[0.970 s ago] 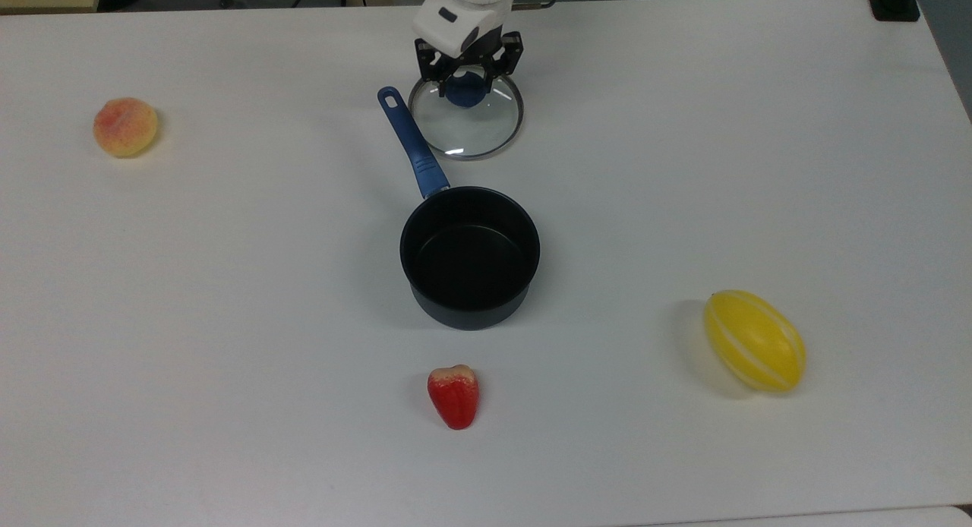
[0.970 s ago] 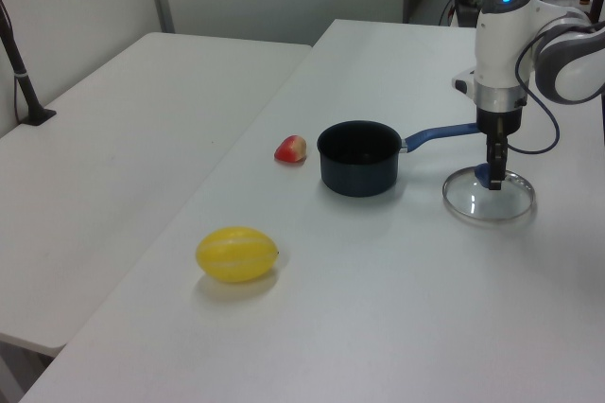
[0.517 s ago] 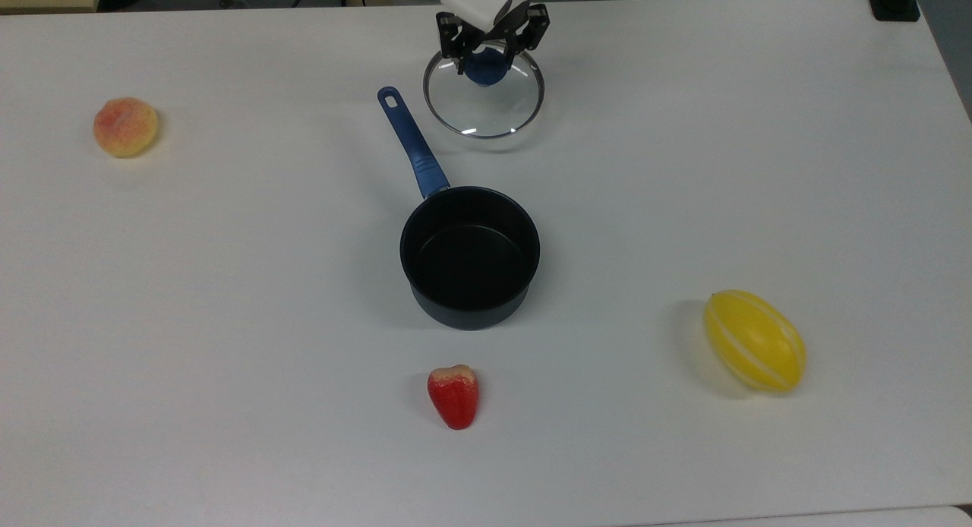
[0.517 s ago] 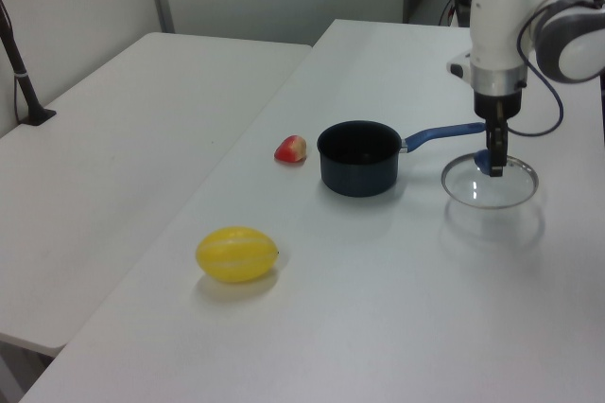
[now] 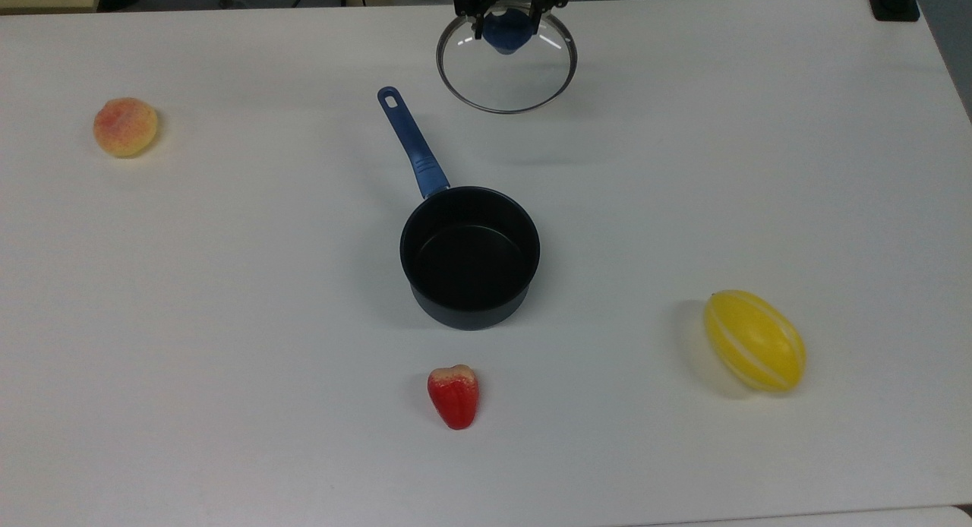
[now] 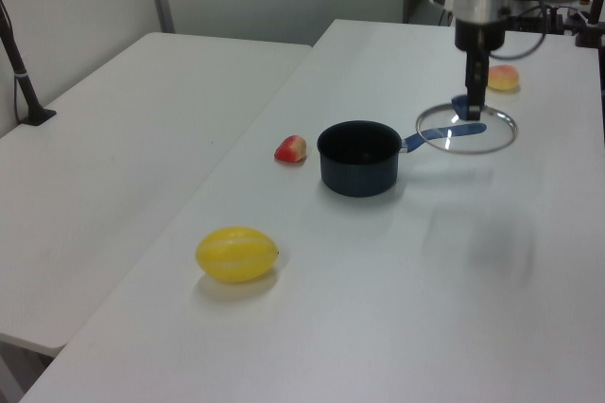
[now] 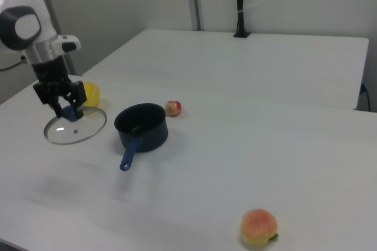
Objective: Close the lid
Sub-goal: 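Lift the glass lid and carry it over the black saucepan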
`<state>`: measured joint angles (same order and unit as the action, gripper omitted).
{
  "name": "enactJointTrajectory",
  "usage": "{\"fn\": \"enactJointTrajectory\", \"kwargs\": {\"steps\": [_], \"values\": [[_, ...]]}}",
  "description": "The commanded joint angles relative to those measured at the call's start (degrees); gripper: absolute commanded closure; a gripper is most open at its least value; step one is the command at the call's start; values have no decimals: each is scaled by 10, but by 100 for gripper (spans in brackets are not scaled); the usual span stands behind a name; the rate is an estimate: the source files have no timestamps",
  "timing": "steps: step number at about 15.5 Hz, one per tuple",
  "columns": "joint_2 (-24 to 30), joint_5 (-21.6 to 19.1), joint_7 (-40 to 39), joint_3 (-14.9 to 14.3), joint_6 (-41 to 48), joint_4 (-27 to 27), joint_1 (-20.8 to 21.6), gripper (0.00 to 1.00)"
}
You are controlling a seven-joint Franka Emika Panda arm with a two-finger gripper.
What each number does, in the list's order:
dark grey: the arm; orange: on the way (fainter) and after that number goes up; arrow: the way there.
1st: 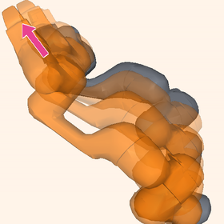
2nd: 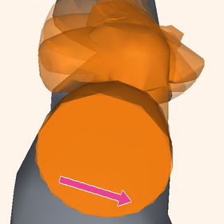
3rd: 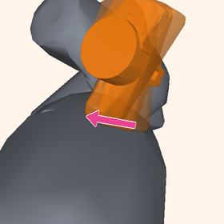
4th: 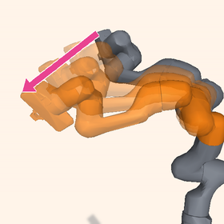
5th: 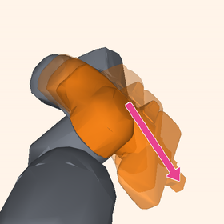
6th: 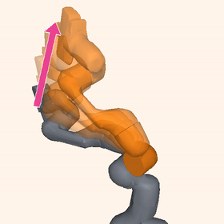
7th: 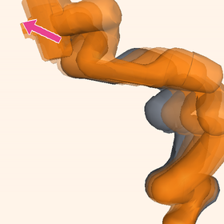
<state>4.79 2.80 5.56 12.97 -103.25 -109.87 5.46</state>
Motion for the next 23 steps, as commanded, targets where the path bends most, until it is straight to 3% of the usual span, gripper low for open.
{"fn": "enactJointTrajectory", "kwargs": {"steps": [1, 6, 11, 16, 23], "values": [[-86, -13, 7, -16, 81, 169, -9, 100], [-168, -34, 3, -68, 92, 278, -9, 100], [-248, -26, -2, -90, 81, 339, -7, 100], [-291, -24, 0, -90, 45, 344, 2, 100], [-331, 14, 4, -90, -24, 344, 27, 100]]}}
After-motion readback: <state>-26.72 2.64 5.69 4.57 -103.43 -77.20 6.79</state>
